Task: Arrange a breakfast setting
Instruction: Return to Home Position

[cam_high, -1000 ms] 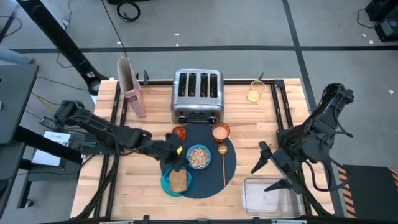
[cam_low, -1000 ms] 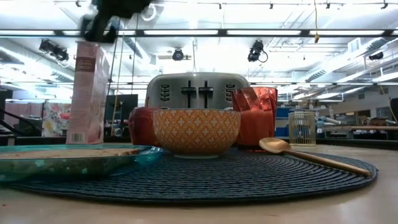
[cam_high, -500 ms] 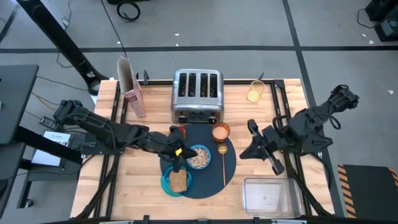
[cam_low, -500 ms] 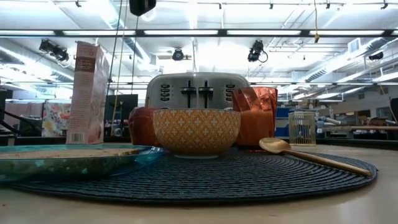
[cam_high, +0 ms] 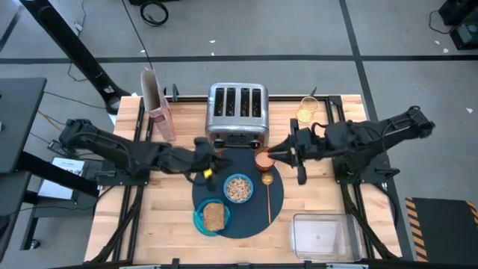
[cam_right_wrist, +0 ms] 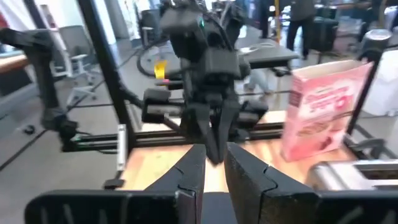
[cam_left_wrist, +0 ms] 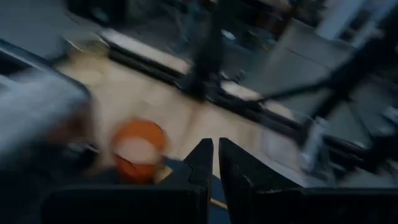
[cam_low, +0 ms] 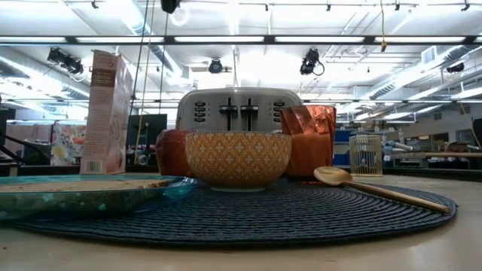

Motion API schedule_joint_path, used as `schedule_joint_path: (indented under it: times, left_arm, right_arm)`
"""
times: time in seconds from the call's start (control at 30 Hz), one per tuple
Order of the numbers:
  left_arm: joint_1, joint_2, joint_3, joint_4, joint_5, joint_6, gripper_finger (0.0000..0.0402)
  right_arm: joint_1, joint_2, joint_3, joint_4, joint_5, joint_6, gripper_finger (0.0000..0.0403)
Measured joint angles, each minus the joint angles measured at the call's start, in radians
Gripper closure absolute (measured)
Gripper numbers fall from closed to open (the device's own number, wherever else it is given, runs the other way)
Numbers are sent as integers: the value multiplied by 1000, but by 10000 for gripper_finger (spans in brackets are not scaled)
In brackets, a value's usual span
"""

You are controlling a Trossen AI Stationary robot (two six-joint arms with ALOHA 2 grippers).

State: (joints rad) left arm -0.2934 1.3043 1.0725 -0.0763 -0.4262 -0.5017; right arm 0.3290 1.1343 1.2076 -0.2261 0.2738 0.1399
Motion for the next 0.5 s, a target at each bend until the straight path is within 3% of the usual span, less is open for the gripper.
schedule_joint_path:
  times: [0.13, 0.3, 0.5]
  left_arm:
    - [3, -79, 0, -78, -97, 58, 367]
    - [-7, -173, 0, -217, -112, 88, 367]
    - [-39, -258, 0, -317, -160, 127, 367]
  right_arm:
    - [-80, -10, -27, 3, -7, -27, 334]
    - [-123, -52, -109, -20, 4, -38, 334]
    - [-96, -164, -298, 92, 127, -89, 334]
